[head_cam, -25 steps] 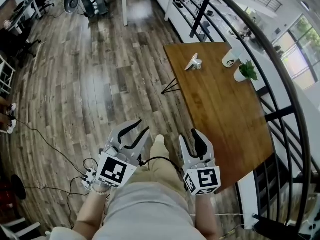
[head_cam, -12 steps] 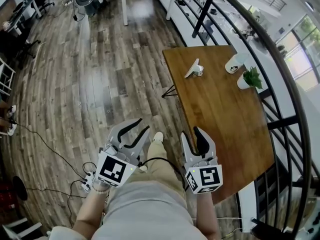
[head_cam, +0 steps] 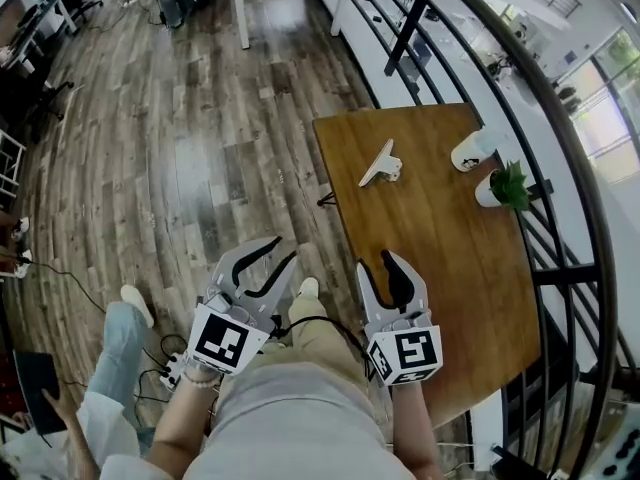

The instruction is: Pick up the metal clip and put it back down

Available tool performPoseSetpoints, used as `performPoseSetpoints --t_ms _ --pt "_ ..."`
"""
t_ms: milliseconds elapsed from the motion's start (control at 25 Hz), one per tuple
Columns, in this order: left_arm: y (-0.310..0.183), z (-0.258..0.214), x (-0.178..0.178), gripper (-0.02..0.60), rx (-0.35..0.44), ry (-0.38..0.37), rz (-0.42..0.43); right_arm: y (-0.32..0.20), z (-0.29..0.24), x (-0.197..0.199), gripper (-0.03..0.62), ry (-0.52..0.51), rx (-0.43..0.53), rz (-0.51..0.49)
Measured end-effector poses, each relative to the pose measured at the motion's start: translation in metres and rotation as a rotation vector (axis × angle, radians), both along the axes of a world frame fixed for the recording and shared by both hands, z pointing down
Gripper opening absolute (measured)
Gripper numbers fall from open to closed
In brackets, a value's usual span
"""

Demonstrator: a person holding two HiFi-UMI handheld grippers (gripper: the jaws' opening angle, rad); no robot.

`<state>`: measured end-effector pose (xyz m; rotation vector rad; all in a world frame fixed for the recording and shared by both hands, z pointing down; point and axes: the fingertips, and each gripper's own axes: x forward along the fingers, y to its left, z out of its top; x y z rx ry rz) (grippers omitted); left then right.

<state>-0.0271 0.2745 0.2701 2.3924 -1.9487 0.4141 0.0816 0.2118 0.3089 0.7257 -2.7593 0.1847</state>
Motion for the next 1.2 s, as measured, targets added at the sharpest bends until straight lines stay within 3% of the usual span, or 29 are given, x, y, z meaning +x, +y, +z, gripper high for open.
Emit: performPoseSetpoints --t_ms 440,720,1200 --pt "-0.088 0.002 -0.018 0.097 -0.032 -0.001 0.001 -0.086 0.012 -0.015 0.172 -0.012 -0.088 0.017" --pt "-0.117 0.004 -0.013 0.097 -0.042 0.005 0.009 -0.113 0.021 -0.004 0.172 -0.015 -0.113 0.051" --pt "-0.165 0.026 -0.012 0.097 -0.076 0.042 0.093 -0.151 0.039 0.004 0.172 0.004 -0.131 0.153"
